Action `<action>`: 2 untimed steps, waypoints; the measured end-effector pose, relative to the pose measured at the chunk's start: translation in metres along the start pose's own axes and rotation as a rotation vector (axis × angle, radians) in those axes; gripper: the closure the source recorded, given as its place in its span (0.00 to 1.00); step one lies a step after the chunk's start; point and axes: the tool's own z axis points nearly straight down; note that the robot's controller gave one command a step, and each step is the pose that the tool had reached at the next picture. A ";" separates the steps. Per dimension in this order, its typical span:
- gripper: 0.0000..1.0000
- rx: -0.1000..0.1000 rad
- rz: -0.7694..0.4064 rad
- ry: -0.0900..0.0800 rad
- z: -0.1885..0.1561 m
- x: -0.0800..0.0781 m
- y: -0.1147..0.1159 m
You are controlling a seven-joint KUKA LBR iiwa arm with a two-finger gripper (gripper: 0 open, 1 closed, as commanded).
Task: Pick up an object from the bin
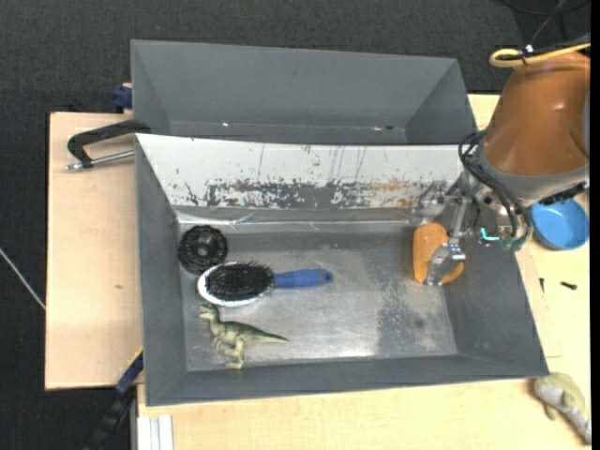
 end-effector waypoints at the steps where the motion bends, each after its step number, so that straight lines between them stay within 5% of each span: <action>1: 0.00 -0.002 0.028 -0.011 0.048 -0.045 0.036; 2: 0.00 -0.004 -0.036 0.000 0.093 0.011 0.118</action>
Offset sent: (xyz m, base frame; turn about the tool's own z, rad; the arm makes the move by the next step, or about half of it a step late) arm 0.0434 0.0321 -0.0464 0.0325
